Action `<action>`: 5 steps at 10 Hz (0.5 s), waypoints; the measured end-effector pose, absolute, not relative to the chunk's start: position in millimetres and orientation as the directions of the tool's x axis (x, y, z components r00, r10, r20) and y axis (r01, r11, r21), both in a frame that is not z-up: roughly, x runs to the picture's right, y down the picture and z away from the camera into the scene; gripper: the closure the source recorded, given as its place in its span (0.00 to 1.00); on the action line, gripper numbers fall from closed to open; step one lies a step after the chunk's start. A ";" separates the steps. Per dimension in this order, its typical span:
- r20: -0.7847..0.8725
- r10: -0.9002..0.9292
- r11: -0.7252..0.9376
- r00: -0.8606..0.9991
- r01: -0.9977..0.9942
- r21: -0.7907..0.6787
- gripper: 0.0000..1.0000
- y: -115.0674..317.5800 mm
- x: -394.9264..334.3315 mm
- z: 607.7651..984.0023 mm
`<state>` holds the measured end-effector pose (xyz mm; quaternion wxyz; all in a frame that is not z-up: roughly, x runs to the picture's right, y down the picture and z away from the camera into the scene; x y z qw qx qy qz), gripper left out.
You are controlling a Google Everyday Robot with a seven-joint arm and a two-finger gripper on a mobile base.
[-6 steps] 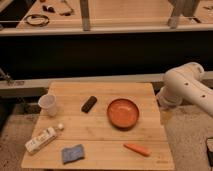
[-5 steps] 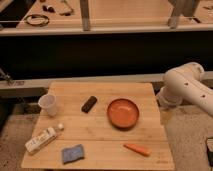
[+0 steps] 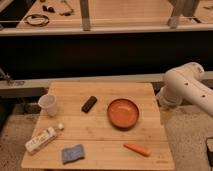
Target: Place the white sponge in the ceramic bowl
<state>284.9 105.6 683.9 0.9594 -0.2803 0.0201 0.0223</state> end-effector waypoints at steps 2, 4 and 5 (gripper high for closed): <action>-0.051 0.032 0.841 0.998 -0.054 -0.538 0.20 106.2 284.8 684.5; -0.050 0.032 0.841 0.998 -0.054 -0.538 0.20 106.4 284.7 684.7; -0.051 0.032 0.841 0.998 -0.054 -0.538 0.20 106.2 284.8 684.5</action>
